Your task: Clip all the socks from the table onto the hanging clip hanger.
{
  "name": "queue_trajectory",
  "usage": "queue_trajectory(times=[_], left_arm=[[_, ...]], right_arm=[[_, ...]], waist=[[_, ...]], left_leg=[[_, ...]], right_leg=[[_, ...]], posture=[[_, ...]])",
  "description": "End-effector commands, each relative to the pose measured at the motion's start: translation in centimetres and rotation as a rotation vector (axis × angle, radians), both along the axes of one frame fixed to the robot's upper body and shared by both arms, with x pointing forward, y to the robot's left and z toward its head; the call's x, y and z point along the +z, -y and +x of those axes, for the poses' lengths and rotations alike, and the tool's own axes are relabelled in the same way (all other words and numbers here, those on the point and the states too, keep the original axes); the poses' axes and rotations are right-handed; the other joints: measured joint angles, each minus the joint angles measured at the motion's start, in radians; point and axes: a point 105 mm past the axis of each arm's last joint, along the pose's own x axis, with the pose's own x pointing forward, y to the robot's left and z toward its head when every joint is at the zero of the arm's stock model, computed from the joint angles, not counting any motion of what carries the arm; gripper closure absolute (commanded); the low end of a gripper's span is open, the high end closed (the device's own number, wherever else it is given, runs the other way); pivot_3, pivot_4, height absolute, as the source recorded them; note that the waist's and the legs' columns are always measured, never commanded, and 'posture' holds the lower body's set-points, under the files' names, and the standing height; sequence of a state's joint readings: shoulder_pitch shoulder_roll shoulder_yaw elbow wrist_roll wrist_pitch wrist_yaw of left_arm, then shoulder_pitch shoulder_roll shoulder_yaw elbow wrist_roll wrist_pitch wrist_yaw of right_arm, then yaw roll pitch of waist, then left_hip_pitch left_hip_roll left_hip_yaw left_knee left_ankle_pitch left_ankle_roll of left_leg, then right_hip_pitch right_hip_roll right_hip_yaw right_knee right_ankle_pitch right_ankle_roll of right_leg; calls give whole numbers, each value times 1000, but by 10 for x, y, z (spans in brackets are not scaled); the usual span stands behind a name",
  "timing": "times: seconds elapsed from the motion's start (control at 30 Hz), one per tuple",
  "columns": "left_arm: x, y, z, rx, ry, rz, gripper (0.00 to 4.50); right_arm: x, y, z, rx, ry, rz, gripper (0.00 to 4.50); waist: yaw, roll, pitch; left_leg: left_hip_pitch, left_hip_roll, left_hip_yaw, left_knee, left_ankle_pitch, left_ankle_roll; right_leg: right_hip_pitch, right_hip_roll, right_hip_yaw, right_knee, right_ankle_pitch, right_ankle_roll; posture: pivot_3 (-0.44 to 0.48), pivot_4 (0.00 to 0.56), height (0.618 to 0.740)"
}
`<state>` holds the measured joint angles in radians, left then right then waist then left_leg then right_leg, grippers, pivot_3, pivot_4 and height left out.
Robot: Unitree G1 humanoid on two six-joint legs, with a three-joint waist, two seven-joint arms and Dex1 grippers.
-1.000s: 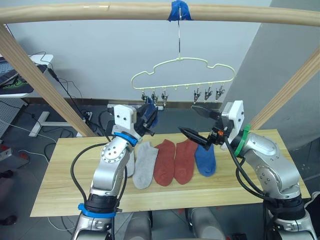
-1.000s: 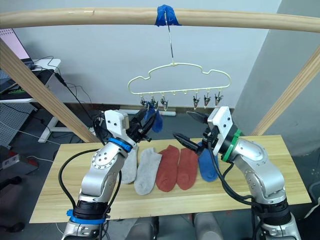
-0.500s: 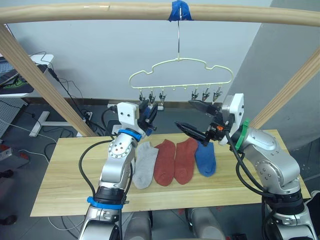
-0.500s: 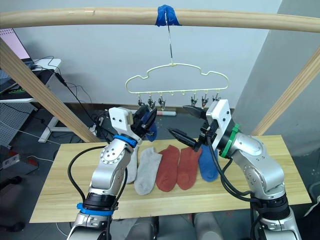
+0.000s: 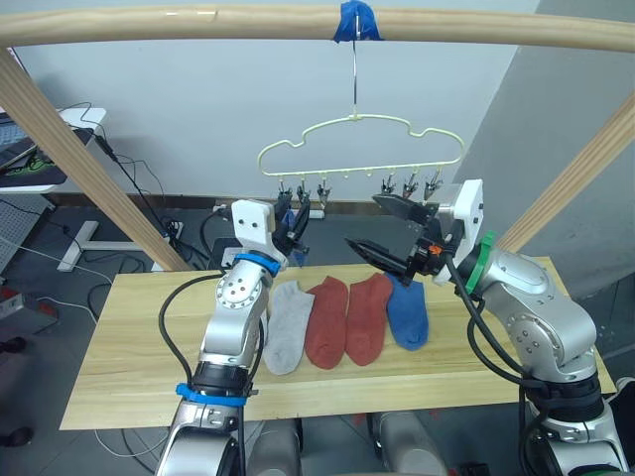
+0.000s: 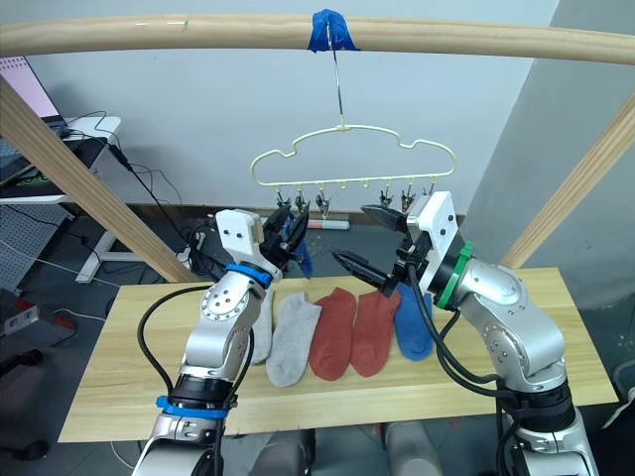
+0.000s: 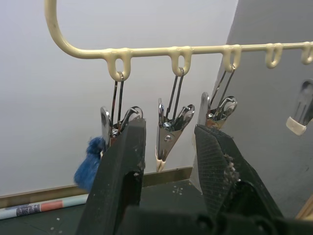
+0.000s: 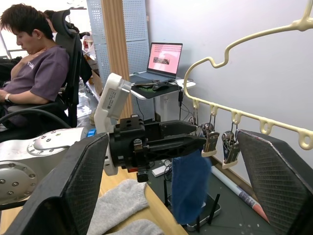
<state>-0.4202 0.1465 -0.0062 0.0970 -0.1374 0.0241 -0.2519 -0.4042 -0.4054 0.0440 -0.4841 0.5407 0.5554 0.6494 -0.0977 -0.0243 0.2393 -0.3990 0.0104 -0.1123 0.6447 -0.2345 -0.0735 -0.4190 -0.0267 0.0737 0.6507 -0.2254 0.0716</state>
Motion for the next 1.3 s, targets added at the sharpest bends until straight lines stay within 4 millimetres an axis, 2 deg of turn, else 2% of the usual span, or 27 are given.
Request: queue_trajectory(times=[0.03, 0.53, 0.97, 1.17, 1.23, 1.3], left_arm=[[15, 3, 2, -1, 64, -13, 2759], [23, 6, 14, 14, 104, -17, 2759], [19, 2, 15, 45, 107, 18, 2759], [18, 2, 15, 42, 102, 16, 4073], [18, 2, 15, 43, 100, 14, 4345], [18, 1, 15, 43, 99, 13, 4378]], right_arm=[[15, -3, -10, 27, 61, 17, 143], [14, -1, -8, 12, 64, 12, 143], [16, -3, -9, 11, 67, 15, 143], [14, -1, -8, 5, 60, 16, 143], [12, 0, -8, 4, 54, 15, 143], [10, 1, -7, 3, 49, 14, 143]], waist=[[-1, 0, 0], [-18, 0, 0], [-19, 0, 0], [-19, 0, 0], [-19, 0, 0], [-19, 0, 0]], left_leg=[[0, 0, 0, 0, 0, 0], [0, 0, 0, 0, 0, 0], [0, 0, 0, 0, 0, 0], [0, 0, 0, 0, 0, 0], [0, 0, 0, 0, 0, 0], [0, 0, 0, 0, 0, 0]], right_leg=[[0, 0, 0, 0, 0, 0], [0, 0, 0, 0, 0, 0], [0, 0, 0, 0, 0, 0], [0, 0, 0, 0, 0, 0], [0, 0, 0, 0, 0, 0], [0, 0, 0, 0, 0, 0]], posture=[[-183, 184, 740], [-193, 183, 740], [-194, 181, 740], [-191, 184, 740], [-189, 186, 740], [-189, 186, 740]])
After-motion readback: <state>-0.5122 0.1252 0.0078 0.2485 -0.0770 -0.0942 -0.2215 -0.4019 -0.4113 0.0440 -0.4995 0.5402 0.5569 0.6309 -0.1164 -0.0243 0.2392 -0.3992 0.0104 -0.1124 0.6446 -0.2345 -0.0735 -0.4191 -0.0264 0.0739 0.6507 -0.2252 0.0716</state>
